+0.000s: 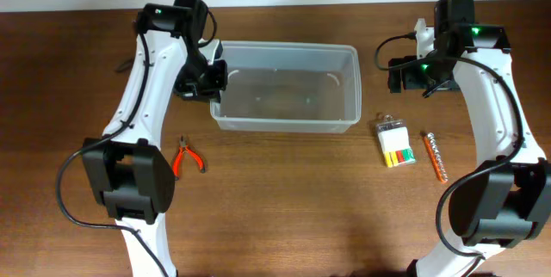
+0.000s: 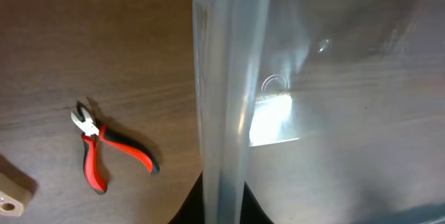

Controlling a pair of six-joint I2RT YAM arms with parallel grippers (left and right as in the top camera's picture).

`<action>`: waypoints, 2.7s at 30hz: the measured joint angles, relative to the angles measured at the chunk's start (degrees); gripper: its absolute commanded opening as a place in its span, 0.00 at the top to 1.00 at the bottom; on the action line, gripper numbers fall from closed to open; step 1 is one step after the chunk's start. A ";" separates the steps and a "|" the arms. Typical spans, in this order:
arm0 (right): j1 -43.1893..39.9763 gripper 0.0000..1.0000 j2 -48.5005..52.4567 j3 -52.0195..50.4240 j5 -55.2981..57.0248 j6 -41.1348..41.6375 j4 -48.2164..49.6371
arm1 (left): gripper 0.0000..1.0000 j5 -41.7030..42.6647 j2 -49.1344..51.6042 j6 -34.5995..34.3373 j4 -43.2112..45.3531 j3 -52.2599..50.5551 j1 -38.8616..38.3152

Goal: Pack container
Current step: 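Straighten the box to center, release, and lift the left gripper away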

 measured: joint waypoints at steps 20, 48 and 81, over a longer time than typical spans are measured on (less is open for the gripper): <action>0.00 0.01 0.00 0.00 0.00 0.02 0.00 | 0.94 -0.20 0.00 0.00 8.66 -13.79 0.00; 0.00 0.01 0.00 0.00 0.00 -0.02 0.11 | 0.54 1.92 0.00 0.81 6.93 -10.34 2.62; 0.00 0.01 -10.36 -0.52 3.87 1.84 -14.49 | 0.01 -6.93 -5.16 0.83 7.63 9.20 12.37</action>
